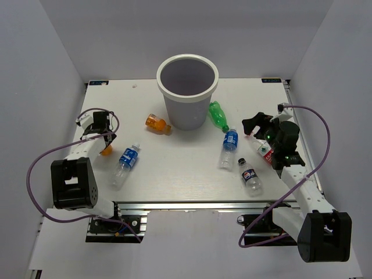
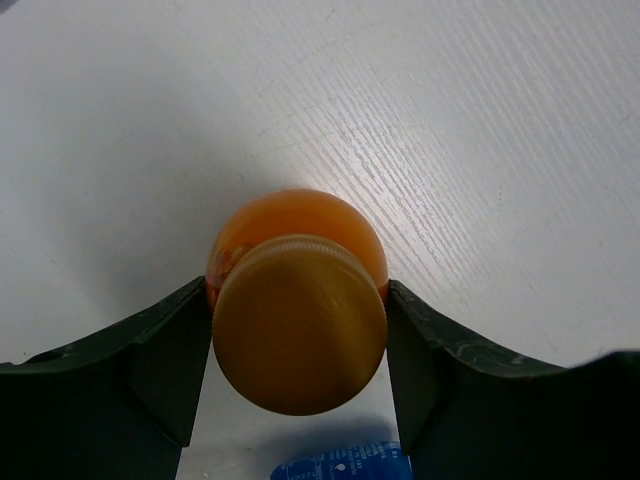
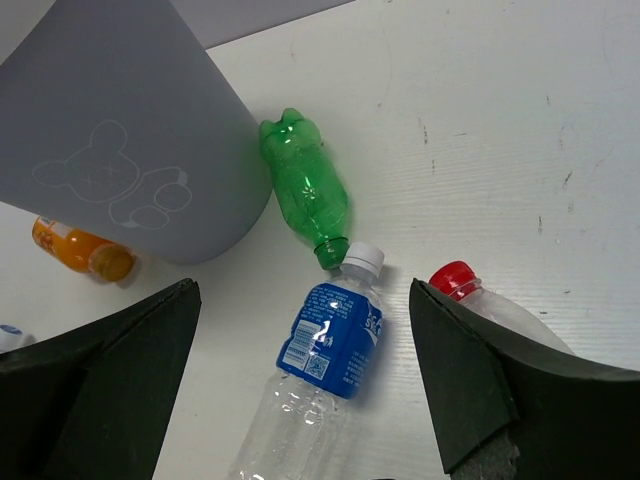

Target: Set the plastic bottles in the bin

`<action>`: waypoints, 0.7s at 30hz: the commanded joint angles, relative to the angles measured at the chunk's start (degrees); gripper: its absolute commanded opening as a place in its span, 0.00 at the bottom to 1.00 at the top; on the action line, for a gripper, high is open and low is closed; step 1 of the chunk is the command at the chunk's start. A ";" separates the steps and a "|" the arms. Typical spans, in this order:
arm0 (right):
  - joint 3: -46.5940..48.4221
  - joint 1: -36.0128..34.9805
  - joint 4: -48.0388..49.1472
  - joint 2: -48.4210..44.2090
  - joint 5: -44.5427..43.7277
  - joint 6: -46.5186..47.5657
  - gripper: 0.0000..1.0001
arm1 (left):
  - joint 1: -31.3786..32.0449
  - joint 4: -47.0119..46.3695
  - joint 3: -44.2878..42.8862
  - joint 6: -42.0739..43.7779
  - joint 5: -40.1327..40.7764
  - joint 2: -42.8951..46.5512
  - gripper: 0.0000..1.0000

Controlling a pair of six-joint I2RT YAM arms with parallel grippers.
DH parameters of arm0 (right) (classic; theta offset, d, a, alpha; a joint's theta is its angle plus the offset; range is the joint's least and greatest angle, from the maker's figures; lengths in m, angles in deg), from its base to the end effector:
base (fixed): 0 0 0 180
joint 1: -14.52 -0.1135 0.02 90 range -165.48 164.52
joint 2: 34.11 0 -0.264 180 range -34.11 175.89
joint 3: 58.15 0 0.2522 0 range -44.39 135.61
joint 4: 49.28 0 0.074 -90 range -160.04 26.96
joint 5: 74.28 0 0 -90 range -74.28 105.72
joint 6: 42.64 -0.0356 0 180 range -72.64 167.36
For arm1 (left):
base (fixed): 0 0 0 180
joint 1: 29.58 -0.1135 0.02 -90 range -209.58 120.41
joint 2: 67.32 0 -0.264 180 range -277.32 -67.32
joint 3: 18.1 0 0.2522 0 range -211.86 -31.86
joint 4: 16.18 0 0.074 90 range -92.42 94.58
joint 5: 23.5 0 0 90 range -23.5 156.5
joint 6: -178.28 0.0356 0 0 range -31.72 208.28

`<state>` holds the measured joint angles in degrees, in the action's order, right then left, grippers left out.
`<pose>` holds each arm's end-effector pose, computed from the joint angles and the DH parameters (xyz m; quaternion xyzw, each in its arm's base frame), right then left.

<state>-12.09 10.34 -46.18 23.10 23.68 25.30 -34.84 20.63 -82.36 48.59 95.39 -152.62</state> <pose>0.2317 0.0219 0.2714 0.0721 0.7511 0.1995 0.6252 0.2869 0.0437 0.1970 -0.4195 0.8334 0.1496 0.3271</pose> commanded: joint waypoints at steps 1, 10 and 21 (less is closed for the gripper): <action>2.69 0.14 1.68 -1.04 0.74 1.06 0.89 | -0.28 0.50 -3.02 1.36 -0.31 2.42 0.47; 1.63 0.14 3.35 -2.19 3.98 0.97 0.89 | 0.07 -4.58 -13.56 4.88 -20.85 6.54 0.22; 1.72 0.14 2.22 -3.25 9.79 0.62 0.89 | 18.43 -12.15 -42.29 13.22 -39.93 -2.58 0.29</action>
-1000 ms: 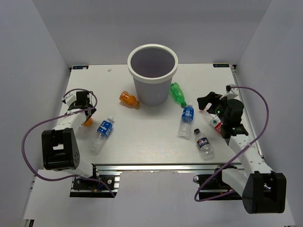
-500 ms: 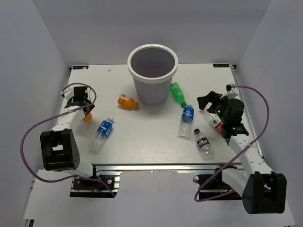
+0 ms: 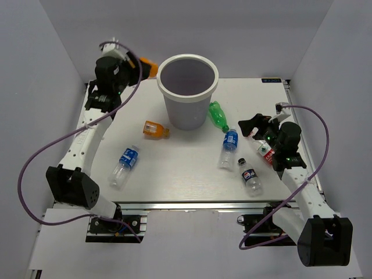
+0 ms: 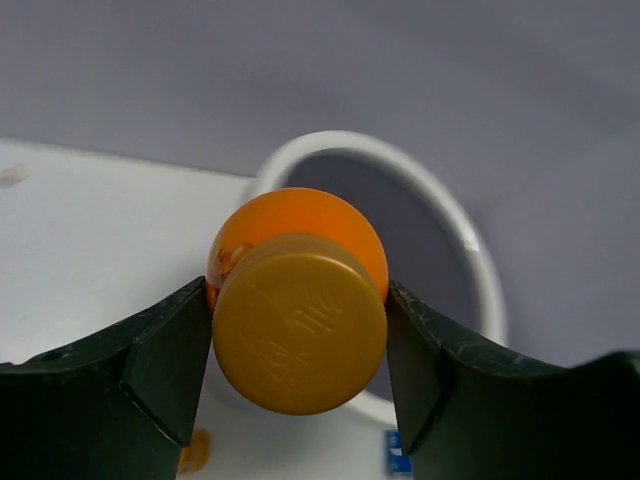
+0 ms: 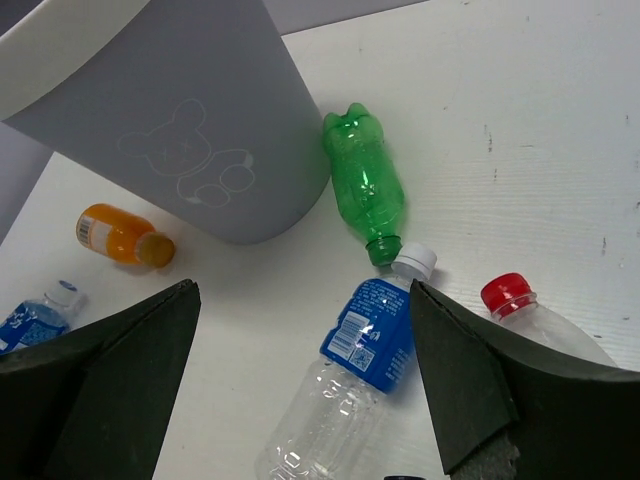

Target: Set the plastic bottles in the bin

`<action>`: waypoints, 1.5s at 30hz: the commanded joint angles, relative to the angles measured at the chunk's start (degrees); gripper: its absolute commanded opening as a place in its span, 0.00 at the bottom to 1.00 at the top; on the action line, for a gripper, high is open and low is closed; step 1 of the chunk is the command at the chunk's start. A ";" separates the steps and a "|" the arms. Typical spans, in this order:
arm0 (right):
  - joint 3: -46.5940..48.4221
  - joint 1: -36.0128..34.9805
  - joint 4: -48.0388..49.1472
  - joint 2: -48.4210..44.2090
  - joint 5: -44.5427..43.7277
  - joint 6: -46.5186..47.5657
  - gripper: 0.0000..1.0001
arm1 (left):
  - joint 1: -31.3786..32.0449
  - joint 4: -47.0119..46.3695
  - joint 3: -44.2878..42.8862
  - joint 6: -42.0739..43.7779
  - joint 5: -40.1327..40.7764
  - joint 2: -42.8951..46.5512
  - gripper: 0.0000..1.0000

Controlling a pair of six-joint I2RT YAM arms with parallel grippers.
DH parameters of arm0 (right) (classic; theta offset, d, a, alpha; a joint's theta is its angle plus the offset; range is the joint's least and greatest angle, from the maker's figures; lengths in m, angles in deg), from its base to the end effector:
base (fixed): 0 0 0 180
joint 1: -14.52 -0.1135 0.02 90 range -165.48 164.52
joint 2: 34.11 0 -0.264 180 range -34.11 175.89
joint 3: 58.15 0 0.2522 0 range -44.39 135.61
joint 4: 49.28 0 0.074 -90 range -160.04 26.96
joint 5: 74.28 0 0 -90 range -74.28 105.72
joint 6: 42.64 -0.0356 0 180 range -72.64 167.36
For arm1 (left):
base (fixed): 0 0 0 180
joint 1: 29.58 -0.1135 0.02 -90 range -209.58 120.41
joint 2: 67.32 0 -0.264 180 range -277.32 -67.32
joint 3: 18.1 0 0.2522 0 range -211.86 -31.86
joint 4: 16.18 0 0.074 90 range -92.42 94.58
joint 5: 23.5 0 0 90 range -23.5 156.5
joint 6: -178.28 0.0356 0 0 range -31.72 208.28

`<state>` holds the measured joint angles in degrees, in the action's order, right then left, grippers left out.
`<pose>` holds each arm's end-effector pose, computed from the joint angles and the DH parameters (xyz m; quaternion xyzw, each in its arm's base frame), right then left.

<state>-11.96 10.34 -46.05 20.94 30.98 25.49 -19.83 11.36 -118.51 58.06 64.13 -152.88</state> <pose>0.2245 0.0258 0.2804 0.0248 0.7394 0.2459 0.6263 0.3449 -0.0608 0.4173 -0.1260 0.7706 -0.2286 0.5814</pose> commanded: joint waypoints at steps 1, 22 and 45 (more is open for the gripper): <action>1.85 0.14 0.95 -1.08 1.88 -0.36 0.89 | 4.47 -2.88 -10.60 4.20 -9.75 -3.81 0.30; 11.69 -16.99 -20.16 8.49 -23.43 -2.12 0.89 | 14.50 12.06 -37.28 13.96 4.63 -16.41 0.98; 10.82 -20.51 -14.89 30.38 -33.64 -12.32 0.83 | 1.75 12.23 33.91 -10.47 37.35 25.44 0.98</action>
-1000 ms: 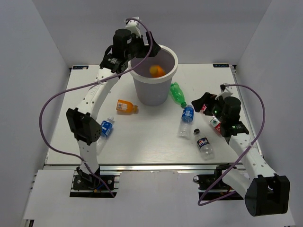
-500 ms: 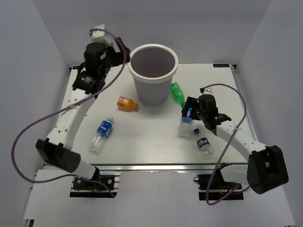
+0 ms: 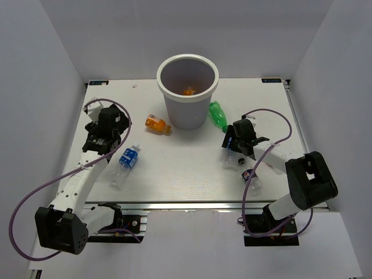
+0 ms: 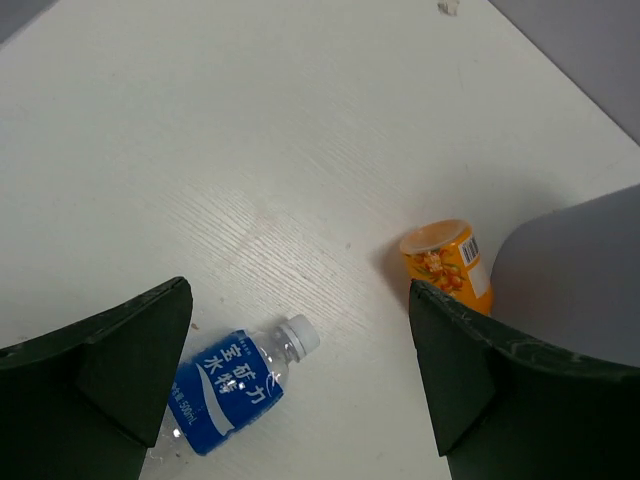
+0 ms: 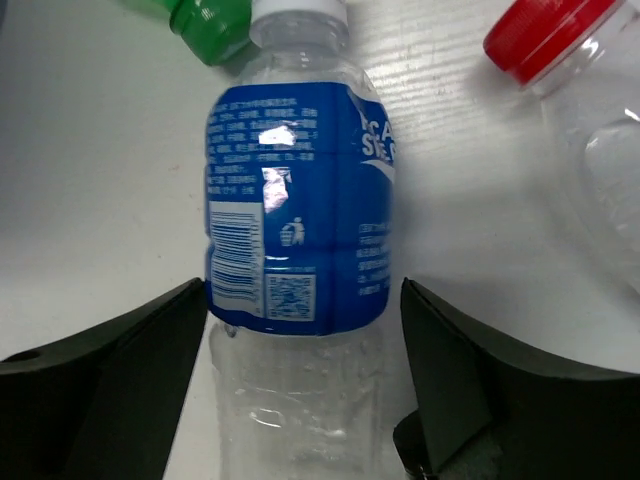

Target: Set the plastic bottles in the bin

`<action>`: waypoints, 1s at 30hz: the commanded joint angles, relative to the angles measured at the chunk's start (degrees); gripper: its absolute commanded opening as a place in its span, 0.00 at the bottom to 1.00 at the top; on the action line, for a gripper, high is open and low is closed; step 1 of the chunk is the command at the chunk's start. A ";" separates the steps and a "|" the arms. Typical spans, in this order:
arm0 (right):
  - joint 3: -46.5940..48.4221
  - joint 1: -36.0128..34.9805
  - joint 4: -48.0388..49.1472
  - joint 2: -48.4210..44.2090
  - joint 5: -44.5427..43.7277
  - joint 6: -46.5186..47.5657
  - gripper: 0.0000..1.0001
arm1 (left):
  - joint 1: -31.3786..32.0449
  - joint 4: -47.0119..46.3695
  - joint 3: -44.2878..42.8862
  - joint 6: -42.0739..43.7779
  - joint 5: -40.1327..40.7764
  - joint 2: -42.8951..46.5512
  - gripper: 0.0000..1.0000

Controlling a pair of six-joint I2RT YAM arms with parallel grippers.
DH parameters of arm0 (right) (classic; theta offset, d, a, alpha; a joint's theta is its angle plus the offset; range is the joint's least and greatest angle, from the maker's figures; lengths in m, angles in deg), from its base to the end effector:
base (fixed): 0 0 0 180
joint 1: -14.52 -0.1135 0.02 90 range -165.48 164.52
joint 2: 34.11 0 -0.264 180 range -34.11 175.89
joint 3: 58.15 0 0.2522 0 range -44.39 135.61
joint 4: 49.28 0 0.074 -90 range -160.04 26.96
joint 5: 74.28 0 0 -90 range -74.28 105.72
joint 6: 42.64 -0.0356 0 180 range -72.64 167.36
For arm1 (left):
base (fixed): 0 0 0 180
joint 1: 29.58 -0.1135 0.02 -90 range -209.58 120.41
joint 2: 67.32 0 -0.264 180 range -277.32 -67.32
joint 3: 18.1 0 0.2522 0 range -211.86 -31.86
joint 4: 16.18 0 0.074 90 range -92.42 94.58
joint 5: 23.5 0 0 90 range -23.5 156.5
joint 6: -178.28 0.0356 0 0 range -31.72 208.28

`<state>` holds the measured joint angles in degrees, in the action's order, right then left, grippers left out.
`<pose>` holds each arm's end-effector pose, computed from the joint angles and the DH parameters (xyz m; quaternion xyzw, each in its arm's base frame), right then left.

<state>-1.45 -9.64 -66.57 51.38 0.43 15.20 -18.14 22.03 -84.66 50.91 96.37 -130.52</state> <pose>0.2734 0.1123 0.1772 0.1137 0.9135 0.0661 0.3850 0.2376 -0.0300 0.3040 -0.3084 0.8079 0.0232 0.5017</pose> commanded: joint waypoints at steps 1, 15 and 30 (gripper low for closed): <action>0.22 -0.53 6.25 0.11 -2.99 -2.11 0.80 | -0.02 1.31 0.41 -3.24 5.63 3.34 0.98; 3.29 -1.15 5.02 -20.70 -2.56 3.15 0.31 | -0.10 -1.94 3.22 -2.10 4.95 1.33 0.98; 57.65 -1.24 18.40 9.04 30.47 21.27 0.32 | -0.54 -6.51 6.56 1.59 -6.13 -4.04 0.98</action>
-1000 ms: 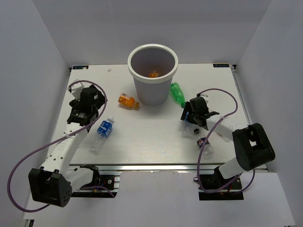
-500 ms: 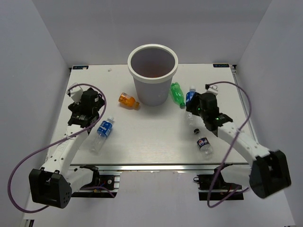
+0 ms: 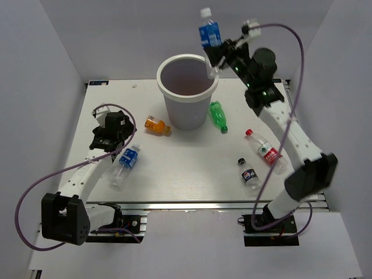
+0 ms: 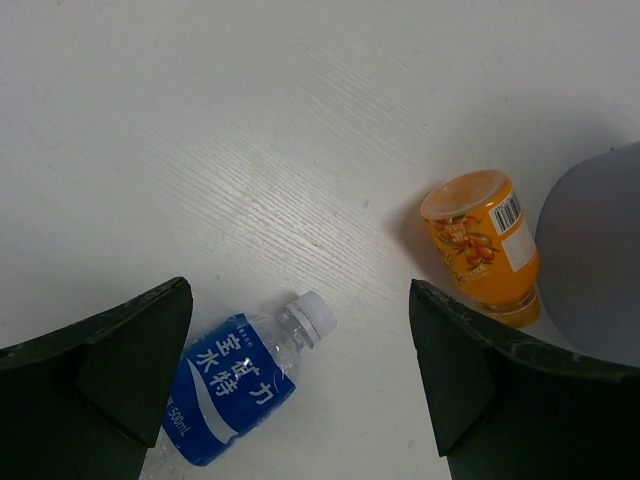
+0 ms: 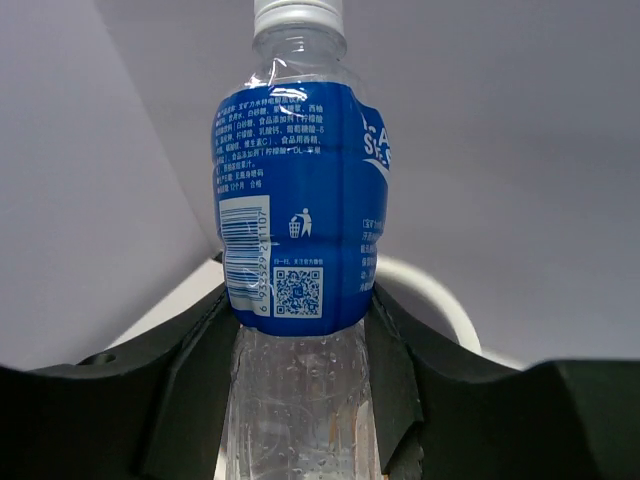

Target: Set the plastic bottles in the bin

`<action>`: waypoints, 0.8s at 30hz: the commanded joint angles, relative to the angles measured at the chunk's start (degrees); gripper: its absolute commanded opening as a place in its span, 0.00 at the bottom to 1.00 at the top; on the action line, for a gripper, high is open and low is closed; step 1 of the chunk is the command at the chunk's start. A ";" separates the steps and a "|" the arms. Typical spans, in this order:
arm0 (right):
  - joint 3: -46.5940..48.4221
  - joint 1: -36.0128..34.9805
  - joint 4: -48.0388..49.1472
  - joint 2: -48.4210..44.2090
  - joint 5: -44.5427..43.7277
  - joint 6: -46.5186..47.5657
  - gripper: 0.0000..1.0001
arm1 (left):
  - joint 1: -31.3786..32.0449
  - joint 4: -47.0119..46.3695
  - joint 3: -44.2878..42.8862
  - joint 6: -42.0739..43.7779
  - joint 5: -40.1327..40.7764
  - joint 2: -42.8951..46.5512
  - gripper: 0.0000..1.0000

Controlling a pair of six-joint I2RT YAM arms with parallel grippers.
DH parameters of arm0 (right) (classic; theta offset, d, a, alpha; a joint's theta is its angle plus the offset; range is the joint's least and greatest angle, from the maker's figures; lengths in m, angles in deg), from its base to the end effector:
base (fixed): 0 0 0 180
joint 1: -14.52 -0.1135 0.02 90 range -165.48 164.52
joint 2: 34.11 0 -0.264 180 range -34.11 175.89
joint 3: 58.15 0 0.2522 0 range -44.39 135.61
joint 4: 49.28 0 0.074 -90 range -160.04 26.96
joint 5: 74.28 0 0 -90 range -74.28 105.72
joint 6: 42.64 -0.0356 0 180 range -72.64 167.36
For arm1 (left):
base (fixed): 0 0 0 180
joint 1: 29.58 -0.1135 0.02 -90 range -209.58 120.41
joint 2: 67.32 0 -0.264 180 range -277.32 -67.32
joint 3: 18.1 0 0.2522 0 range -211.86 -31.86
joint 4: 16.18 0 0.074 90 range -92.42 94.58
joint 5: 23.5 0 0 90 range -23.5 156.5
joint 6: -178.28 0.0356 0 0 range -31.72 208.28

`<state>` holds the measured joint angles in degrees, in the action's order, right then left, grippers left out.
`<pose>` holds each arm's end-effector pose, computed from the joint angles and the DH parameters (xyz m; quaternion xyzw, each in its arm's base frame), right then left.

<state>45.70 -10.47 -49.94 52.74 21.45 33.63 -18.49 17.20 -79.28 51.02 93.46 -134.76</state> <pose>0.3173 0.1518 0.4816 -0.0985 0.5919 0.2933 0.7443 0.2493 -0.0324 0.2623 -0.2958 0.8347 0.0230 0.4638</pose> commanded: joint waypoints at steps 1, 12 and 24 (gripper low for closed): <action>14.47 -0.49 0.45 14.07 10.77 2.14 0.33 | -0.19 -1.86 1.54 1.57 -3.49 0.29 0.98; 32.45 -3.04 -8.45 26.38 10.88 1.09 0.89 | -0.28 -1.42 5.23 2.45 -3.57 -0.67 0.98; -0.77 -1.29 -11.34 -2.26 -0.90 -0.50 0.89 | -0.28 -2.04 12.95 -2.73 -8.33 -0.76 0.98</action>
<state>49.61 -12.98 -62.86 57.29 24.62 32.79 -18.60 15.78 -68.44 50.47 86.60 -136.53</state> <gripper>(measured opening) 0.894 0.982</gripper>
